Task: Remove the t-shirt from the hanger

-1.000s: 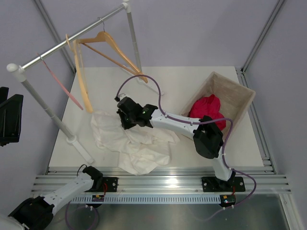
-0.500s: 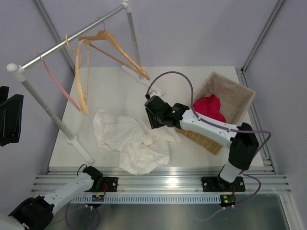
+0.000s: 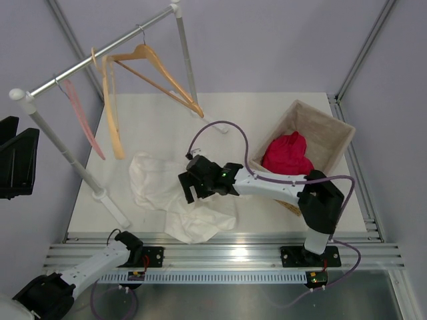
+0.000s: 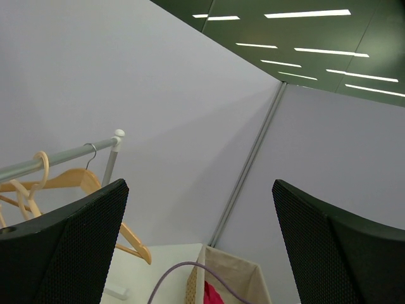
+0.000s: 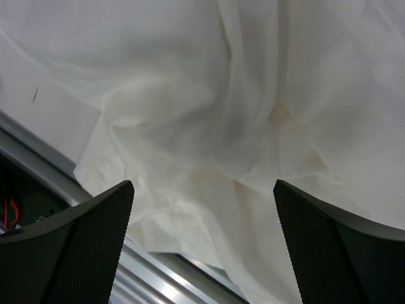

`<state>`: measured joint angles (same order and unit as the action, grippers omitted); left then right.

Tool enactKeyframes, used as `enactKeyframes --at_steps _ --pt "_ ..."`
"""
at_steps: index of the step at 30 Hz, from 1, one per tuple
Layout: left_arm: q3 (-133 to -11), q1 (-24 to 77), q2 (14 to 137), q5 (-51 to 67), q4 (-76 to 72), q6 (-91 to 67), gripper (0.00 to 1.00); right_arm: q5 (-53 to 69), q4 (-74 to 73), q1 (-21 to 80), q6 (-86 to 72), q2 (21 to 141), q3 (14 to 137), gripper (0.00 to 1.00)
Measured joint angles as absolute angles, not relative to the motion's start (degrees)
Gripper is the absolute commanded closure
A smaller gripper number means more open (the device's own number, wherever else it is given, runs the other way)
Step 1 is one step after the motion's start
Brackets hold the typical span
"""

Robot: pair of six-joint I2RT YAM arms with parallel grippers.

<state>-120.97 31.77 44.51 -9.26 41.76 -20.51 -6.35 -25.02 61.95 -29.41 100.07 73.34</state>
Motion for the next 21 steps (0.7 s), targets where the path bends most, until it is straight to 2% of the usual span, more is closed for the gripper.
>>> enactKeyframes --at_steps 6,12,15,16,17,18,21 --pt "-120.18 31.77 44.6 -8.97 42.04 -21.15 0.01 -11.18 -26.28 61.93 -33.52 117.12 89.21 0.0" --pt "-120.29 31.77 44.62 -9.02 43.44 -21.19 0.01 -14.92 -28.47 61.93 -39.62 122.13 90.21 0.01" --pt "-120.42 31.77 44.66 -9.04 44.12 -21.15 0.01 -16.51 -29.26 61.95 -41.58 122.13 90.21 0.16" --pt "-120.46 31.77 44.69 -9.04 44.12 -21.08 0.01 -17.12 -29.3 61.95 -41.98 122.06 89.93 0.45" --pt "-120.68 31.77 44.8 -9.04 44.25 -20.95 0.01 -17.67 -28.88 61.95 -42.22 121.58 88.95 0.57" --pt "-120.86 31.77 44.88 -9.04 44.25 -20.84 0.01 -18.35 -28.64 61.95 -42.46 120.84 87.5 0.61" --pt "-121.3 31.77 45.12 -9.06 43.94 -20.47 0.01 -19.16 -27.7 61.93 -42.35 116.33 81.45 0.84"
